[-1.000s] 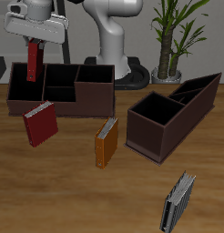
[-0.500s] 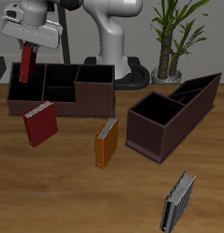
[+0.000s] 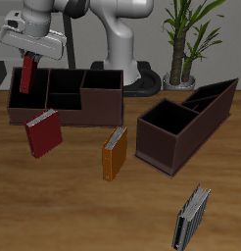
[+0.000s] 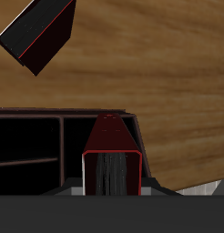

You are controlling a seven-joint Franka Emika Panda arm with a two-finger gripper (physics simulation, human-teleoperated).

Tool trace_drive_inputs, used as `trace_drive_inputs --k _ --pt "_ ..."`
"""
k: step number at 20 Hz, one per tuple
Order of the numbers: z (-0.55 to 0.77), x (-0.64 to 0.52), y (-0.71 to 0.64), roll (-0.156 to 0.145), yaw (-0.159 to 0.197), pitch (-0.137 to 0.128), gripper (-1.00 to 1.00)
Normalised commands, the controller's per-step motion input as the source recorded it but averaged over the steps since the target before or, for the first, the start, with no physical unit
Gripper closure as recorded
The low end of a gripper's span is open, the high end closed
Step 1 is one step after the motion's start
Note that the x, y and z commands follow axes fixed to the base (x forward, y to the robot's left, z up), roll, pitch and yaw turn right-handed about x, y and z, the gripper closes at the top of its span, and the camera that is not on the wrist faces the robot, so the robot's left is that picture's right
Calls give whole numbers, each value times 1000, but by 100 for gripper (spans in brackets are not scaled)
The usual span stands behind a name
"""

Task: Place the left red book into the back desk caddy's left compartment

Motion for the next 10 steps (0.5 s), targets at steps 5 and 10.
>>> trace_drive_inputs --k 5,10 --pt "-97 15 -81 -13 -6 63 100" --pt "-74 1 12 2 15 25 100"
